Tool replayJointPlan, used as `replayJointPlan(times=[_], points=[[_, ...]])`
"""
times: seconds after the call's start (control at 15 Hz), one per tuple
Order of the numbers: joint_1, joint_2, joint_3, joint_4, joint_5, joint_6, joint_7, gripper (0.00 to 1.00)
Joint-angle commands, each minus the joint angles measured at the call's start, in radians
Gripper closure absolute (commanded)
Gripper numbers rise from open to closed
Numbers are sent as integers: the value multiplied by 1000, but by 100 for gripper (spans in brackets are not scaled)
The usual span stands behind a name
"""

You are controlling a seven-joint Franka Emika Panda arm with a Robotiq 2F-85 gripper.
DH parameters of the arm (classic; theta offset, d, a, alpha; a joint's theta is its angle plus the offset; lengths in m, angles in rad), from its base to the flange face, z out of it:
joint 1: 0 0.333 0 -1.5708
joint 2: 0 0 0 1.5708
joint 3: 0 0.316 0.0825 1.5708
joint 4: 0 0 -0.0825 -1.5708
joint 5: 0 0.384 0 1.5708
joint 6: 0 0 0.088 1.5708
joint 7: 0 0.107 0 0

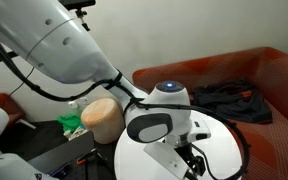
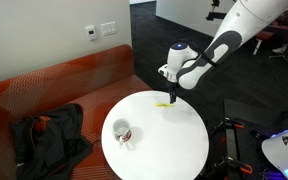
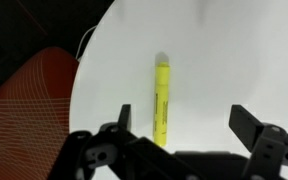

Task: Put the marker in the mug

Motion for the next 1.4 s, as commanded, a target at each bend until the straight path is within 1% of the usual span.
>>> replayJointPlan(times=[0.0, 0.33, 1.33], points=[[-46, 51, 40, 25, 2, 52, -47, 0], [-64, 112, 54, 57, -5, 60, -48, 0], [-63, 254, 68, 227, -6, 36, -29, 0]])
